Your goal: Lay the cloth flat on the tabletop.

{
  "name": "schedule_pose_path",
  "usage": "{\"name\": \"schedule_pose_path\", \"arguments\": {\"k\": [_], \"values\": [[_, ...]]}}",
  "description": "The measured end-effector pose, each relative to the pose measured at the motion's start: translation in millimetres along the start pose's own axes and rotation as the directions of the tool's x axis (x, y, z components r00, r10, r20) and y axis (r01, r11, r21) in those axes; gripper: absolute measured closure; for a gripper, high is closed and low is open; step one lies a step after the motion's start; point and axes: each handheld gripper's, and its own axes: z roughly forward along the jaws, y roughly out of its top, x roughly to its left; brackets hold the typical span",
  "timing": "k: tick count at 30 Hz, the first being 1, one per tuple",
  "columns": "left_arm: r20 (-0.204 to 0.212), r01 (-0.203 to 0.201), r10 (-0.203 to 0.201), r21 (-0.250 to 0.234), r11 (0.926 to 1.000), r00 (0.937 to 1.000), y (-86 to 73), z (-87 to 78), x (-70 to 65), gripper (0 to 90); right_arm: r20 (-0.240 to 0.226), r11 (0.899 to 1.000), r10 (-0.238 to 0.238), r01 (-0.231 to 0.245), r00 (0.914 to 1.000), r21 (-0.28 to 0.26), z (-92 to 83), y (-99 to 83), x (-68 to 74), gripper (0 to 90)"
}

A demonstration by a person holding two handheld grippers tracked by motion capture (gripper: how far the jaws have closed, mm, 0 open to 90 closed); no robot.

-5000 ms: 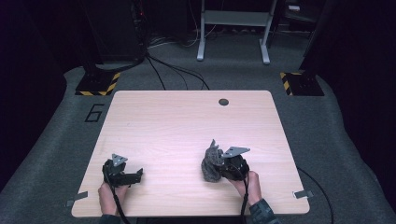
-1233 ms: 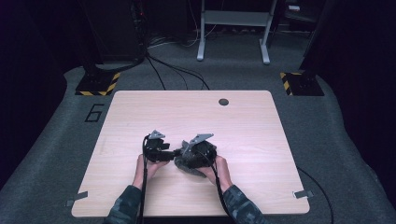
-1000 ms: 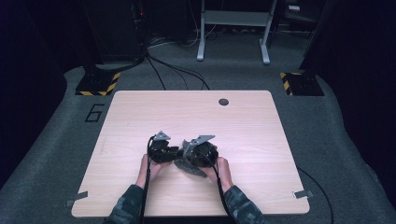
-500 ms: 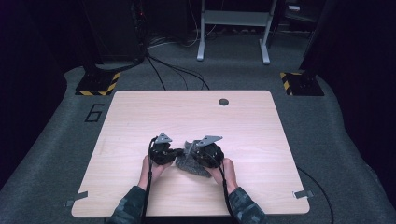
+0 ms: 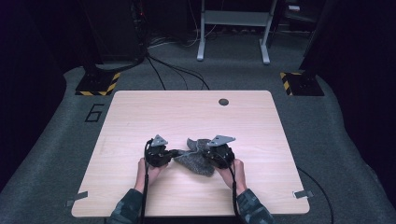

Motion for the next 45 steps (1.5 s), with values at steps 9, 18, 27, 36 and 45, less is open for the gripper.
{"name": "schedule_pose_path", "arguments": {"k": [9, 18, 27, 36, 45], "values": [[-0.059, 0.008, -0.009, -0.020, 0.9998, 0.9982, -4.9, -13.2, 5.7, 87.5, 0.032, 0.999, 0.039, -0.038, 0.9987, -0.028, -15.7, -10.2, -16.9, 84.6], [-0.098, 0.004, -0.004, 0.002, 1.0000, 0.9951, -15.9, -24.1, 7.8, 87.5, 0.069, 0.996, 0.091, -0.089, 0.9935, -0.026, -25.1, -27.5, -34.5, 84.9], [-0.129, 0.036, -0.036, 0.000, 0.9993, 0.9910, -24.7, -36.9, 19.8, 87.5, 0.090, 0.987, 0.159, -0.156, 0.9832, -0.040, -35.9, -45.9, -49.6, 84.7], [-0.144, 0.033, -0.029, 0.028, 0.9991, 0.9891, -27.8, -39.2, 25.7, 87.4, 0.124, 0.984, 0.176, -0.176, 0.9765, -0.010, -45.6, -64.5, -57.7, 83.8], [-0.125, 0.052, -0.045, 0.048, 0.9975, 0.9911, -26.9, -37.4, 29.1, 63.8, 0.135, 0.974, 0.224, -0.217, 0.9651, -0.064, -65.8, -73.5, -69.7, 68.2]]}}
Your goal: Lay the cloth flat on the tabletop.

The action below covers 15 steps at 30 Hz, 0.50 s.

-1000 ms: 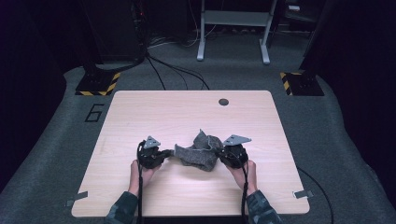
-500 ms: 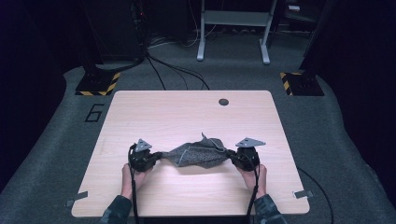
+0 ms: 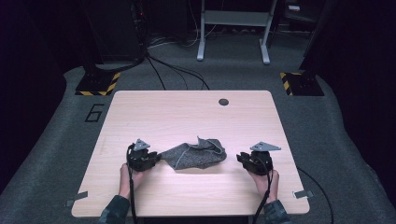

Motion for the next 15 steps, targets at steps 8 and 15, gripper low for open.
{"name": "schedule_pose_path", "arguments": {"k": [8, 15], "values": [[0.007, 0.029, -0.029, 0.016, 0.9994, 0.9996, 0.7, -2.7, 0.5, 40.1, -0.064, 0.998, -0.057, 0.057, 0.9964, 0.007, 20.2, 42.3, 13.5, 54.3], [-0.025, 0.075, -0.074, 0.017, 0.9971, 0.9969, -2.8, -6.1, 6.1, 31.4, -0.128, 0.993, -0.111, 0.114, 0.9856, 0.019, 41.7, 77.5, 32.3, 50.7]]}}
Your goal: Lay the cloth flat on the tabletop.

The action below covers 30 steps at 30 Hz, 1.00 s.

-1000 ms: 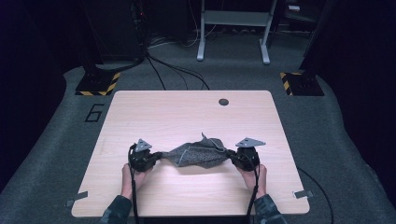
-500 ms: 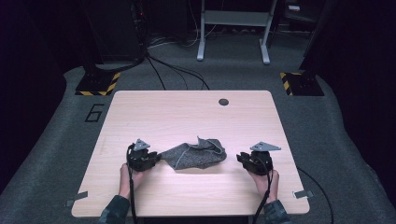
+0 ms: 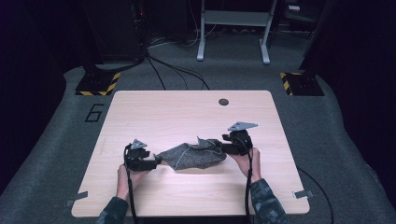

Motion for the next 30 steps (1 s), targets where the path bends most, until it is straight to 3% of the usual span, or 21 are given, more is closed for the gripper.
{"name": "schedule_pose_path", "arguments": {"k": [2, 3, 4, 5, 7, 8, 11, 12, 14, 16, 18, 23, 26, 30], "values": [[-0.016, 0.001, -0.001, -0.004, 1.0000, 0.9999, 0.1, 0.9, -0.6, 31.0, -0.017, 0.998, -0.019, 0.020, 0.9997, 0.056, 13.6, 8.6, 4.6, 49.8], [-0.017, -0.005, 0.005, 0.008, 1.0000, 0.9998, 0.7, 1.2, -0.8, 31.0, -0.017, 0.998, -0.019, 0.020, 0.9997, 0.056, 13.6, 8.6, 4.6, 49.8], [-0.014, -0.009, 0.009, 0.011, 0.9999, 0.9999, 1.0, 2.0, -1.4, 36.1, -0.003, 0.990, -0.067, 0.067, 0.9978, 0.127, 28.0, 10.0, 5.3, 53.2], [-0.009, -0.027, 0.027, 0.012, 0.9995, 0.9996, 1.1, 3.0, -1.3, 36.1, -0.003, 0.990, -0.067, 0.067, 0.9978, 0.127, 28.0, 10.0, 5.3, 53.2], [0.007, -0.057, 0.057, 0.029, 0.9980, 0.9984, 2.2, 5.3, -1.7, 46.4, 0.020, 0.980, -0.075, 0.070, 0.9970, 0.189, 38.4, 6.6, 5.4, 61.7], [0.016, -0.082, 0.081, 0.040, 0.9958, 0.9966, 3.1, 7.2, -2.6, 56.7, 0.039, 0.976, -0.082, 0.073, 0.9959, 0.207, 43.0, 0.5, 3.6, 70.3], [0.019, -0.094, 0.093, 0.048, 0.9944, 0.9954, 3.7, 10.0, -4.7, 66.5, 0.044, 0.975, -0.065, 0.054, 0.9970, 0.214, 42.3, -6.6, -0.3, 78.1], [0.020, -0.117, 0.116, 0.062, 0.9911, 0.9930, 5.1, 12.1, -6.1, 70.0, 0.051, 0.976, -0.056, 0.044, 0.9971, 0.212, 41.1, -9.2, -1.8, 79.6], [0.021, -0.125, 0.123, 0.060, 0.9904, 0.9921, 5.7, 13.7, -6.8, 73.3, 0.056, 0.976, -0.050, 0.037, 0.9971, 0.215, 38.0, -12.6, -4.2, 81.2], [0.012, -0.151, 0.150, 0.085, 0.9850, 0.9886, 7.7, 17.5, -7.3, 75.9, 0.071, 0.976, -0.034, 0.017, 0.9969, 0.218, 34.6, -15.9, -6.6, 81.9], [0.017, -0.161, 0.160, 0.097, 0.9823, 0.9870, 8.7, 18.6, -6.2, 76.4, 0.073, 0.976, -0.029, 0.013, 0.9969, 0.216, 32.8, -17.2, -8.4, 81.9], [0.023, -0.142, 0.141, 0.102, 0.9846, 0.9898, 16.4, 24.4, -2.7, 78.6, 0.103, 0.976, 0.008, -0.030, 0.9947, 0.216, 15.6, -34.1, -15.0, 82.4], [0.019, -0.159, 0.158, 0.108, 0.9813, 0.9872, 19.6, 27.3, -2.6, 78.5, 0.114, 0.974, 0.016, -0.041, 0.9934, 0.222, 11.3, -40.3, -15.4, 82.3], [0.020, -0.154, 0.153, 0.107, 0.9822, 0.9881, 24.4, 31.5, -1.7, 77.1, 0.128, 0.969, 0.038, -0.068, 0.9910, 0.239, 3.7, -52.3, -16.5, 81.8]]}}
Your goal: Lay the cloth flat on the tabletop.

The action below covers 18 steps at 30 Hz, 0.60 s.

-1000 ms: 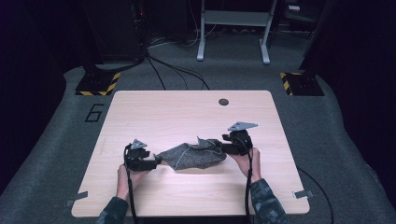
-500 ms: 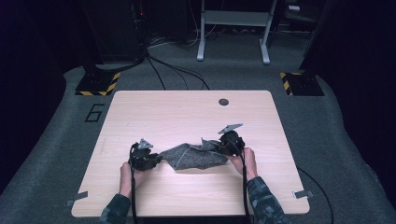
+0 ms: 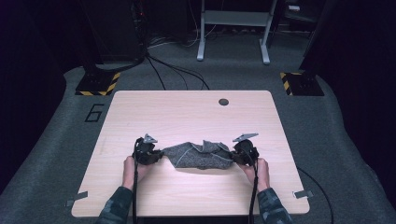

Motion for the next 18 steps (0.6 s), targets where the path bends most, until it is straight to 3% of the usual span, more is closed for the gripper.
{"name": "schedule_pose_path", "arguments": {"k": [4, 8, 12, 15, 16, 18], "values": [[0.023, 0.010, -0.010, 0.002, 1.0000, 0.9997, 3.8, 2.2, 3.0, 68.5, 0.011, 0.999, -0.012, 0.011, 0.9999, 0.045, -5.2, -13.4, -0.3, 74.8], [0.019, 0.021, -0.021, 0.003, 0.9998, 0.9996, 4.2, 1.4, 1.3, 49.9, -0.028, 1.000, 0.002, -0.002, 0.9996, 0.010, -14.2, -16.8, -5.5, 58.2], [0.017, 0.068, -0.068, -0.030, 0.9972, 0.9976, 1.9, -3.7, 3.5, 37.9, -0.061, 0.999, -0.023, 0.020, 0.9978, -0.044, -23.2, -1.8, -10.1, 46.7], [0.023, 0.085, -0.085, -0.036, 0.9957, 0.9961, 1.1, -5.5, 5.2, 35.7, -0.070, 0.997, -0.040, 0.034, 0.9967, -0.076, -26.3, 7.6, -8.1, 42.3], [0.026, 0.090, -0.089, -0.039, 0.9952, 0.9957, 0.4, -6.4, 6.0, 34.2, -0.075, 0.993, -0.068, 0.061, 0.9948, -0.096, -27.5, 17.9, -5.0, 40.7], [0.028, 0.101, -0.100, -0.044, 0.9939, 0.9946, -0.8, -8.7, 7.5, 33.1, -0.082, 0.994, -0.065, 0.058, 0.9945, -0.090, -27.5, 21.9, -3.2, 39.7]]}}
